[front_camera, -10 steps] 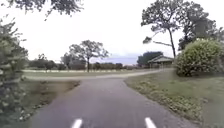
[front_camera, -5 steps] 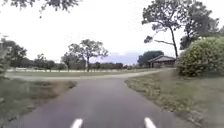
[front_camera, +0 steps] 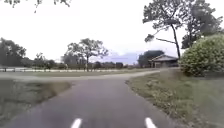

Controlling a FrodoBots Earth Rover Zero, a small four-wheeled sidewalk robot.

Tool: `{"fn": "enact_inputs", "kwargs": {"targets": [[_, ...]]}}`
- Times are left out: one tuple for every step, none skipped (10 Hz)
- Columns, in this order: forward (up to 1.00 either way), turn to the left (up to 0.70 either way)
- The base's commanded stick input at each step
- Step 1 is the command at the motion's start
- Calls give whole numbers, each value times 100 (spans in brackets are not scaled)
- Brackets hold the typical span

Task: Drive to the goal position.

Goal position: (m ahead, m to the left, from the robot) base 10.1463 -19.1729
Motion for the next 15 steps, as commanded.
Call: {"fn": "enact_inputs", "kwargs": {"targets": [[84,3],[84,3],[84,3],[84,3],[84,3],[84,3],[84,3],[84,3],[84,3],[84,3],[84,3],[84,3],[84,3],[84,3],[84,3]]}}
